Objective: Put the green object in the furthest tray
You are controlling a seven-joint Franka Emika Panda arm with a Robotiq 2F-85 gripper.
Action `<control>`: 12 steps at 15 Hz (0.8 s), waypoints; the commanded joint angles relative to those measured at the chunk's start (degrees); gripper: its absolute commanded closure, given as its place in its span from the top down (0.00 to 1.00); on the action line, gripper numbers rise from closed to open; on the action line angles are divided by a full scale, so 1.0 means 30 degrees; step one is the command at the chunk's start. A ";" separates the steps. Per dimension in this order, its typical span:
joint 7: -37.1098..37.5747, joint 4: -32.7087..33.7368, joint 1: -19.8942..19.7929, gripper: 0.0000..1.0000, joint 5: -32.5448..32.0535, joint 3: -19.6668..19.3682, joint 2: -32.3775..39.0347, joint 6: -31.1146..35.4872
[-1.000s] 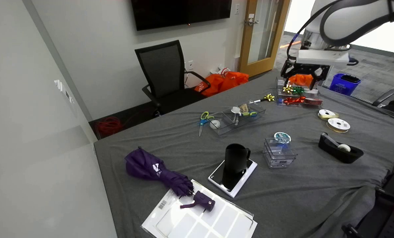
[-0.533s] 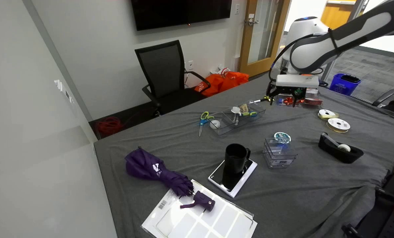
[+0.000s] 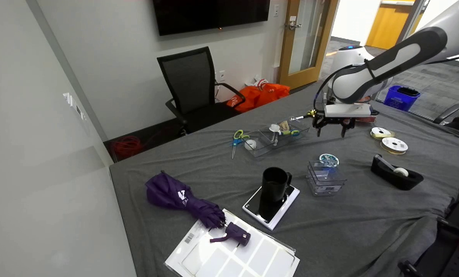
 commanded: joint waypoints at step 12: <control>-0.8073 -0.1946 -0.1336 1.00 0.3586 0.0705 0.1540 0.3245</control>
